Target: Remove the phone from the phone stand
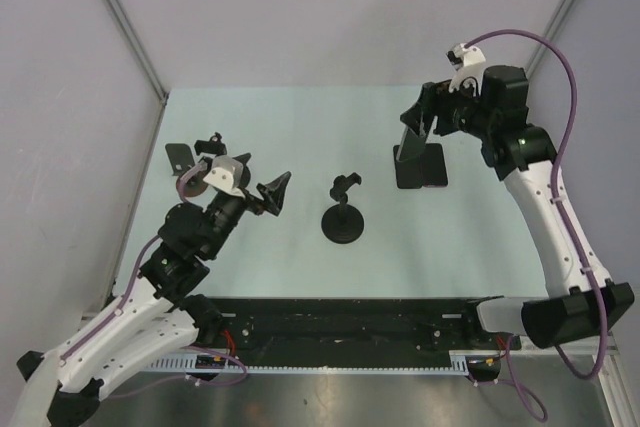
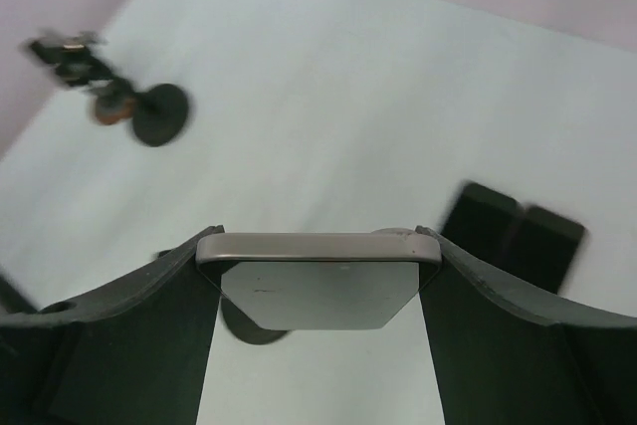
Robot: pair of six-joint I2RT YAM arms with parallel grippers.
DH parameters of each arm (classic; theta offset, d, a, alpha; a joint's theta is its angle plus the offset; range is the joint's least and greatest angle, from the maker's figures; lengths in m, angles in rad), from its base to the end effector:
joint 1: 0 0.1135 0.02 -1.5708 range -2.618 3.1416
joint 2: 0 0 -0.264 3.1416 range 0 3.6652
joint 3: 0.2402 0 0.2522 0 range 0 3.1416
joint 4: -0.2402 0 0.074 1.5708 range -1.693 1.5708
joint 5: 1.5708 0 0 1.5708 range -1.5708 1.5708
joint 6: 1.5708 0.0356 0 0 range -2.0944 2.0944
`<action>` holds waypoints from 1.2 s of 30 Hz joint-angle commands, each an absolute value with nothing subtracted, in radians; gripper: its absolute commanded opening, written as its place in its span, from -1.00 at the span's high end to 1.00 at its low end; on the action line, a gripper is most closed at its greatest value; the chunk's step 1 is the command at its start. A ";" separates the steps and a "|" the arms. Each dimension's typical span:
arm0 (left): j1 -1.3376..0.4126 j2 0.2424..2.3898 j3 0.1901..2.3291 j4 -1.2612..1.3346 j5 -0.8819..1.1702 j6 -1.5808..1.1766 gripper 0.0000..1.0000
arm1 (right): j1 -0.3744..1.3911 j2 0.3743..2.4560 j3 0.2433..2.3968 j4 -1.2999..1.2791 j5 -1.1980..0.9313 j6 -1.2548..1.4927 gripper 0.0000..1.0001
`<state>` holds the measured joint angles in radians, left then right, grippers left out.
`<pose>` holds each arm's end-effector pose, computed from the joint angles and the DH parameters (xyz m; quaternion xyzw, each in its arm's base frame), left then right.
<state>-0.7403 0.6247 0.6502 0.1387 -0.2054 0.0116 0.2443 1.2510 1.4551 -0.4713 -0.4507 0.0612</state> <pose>0.1205 -0.1003 0.3519 0.1635 0.6271 -0.2084 0.7325 0.2553 0.0796 0.4445 -0.2058 0.7593 0.2655 0.5574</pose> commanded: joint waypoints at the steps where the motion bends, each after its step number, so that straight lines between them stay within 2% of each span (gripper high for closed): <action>1: -0.738 0.617 0.629 0.121 -0.304 0.080 -1.00 | 0.189 1.394 1.583 -0.742 -0.126 0.002 1.00; 6: -0.732 0.620 0.623 0.120 -0.305 0.089 -1.00 | 0.117 1.526 1.602 -0.796 0.063 -0.095 1.00; 11: -0.703 0.606 0.634 0.106 -0.262 0.071 -1.00 | 0.025 1.710 1.650 -0.847 0.037 -0.136 1.00; 16: -0.661 0.594 0.632 0.101 -0.227 0.048 -1.00 | -0.030 1.830 1.660 -0.816 0.094 -0.166 1.00; 20: -0.641 0.598 0.632 0.101 -0.209 0.040 -1.00 | -0.069 1.933 1.695 -0.784 0.057 -0.163 1.00; 28: -0.598 0.637 0.635 0.101 -0.167 0.023 -1.00 | -0.087 2.124 1.864 -0.730 0.046 -0.186 1.00; 30: -0.592 0.643 0.635 0.101 -0.167 0.023 -1.00 | -0.087 2.180 1.891 -0.716 0.041 -0.186 0.94; 36: -0.575 0.664 0.635 0.101 -0.164 0.021 -0.99 | -0.087 2.302 1.982 -0.704 0.009 -0.167 0.58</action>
